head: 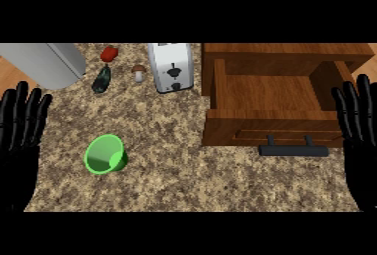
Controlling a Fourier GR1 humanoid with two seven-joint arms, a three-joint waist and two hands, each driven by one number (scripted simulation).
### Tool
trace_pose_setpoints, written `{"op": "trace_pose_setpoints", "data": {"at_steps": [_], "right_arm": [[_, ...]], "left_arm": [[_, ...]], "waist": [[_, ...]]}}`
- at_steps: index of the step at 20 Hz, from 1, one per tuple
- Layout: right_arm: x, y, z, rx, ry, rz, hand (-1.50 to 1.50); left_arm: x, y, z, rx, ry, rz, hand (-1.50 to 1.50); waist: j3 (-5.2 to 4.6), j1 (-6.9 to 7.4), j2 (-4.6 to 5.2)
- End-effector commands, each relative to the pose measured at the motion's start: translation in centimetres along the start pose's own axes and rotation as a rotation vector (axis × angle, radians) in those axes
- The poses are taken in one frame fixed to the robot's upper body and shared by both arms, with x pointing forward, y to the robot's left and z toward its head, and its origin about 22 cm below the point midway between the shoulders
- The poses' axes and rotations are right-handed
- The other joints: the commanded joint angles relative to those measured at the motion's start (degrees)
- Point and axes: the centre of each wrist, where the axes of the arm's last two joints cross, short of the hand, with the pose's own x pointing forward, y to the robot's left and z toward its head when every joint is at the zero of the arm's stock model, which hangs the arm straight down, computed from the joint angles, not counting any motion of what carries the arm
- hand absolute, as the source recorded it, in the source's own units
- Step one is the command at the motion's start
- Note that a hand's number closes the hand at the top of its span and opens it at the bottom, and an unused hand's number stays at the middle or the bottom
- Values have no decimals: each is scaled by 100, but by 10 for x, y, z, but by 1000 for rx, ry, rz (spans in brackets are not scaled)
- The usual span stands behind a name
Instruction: Pick up the cup, place it into the drawer and close the drawer
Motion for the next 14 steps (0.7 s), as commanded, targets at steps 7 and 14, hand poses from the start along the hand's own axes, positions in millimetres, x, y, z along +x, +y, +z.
{"op": "trace_pose_setpoints", "data": {"at_steps": [7,14], "right_arm": [[-8,6,7,153,141,-34,-150],[-32,-12,-17,167,148,-42,-150]], "left_arm": [[-25,12,22,6,163,306,-150],[-60,36,12,15,197,349,-150]], "waist": [[82,-17,37],[97,-50,33]]}}
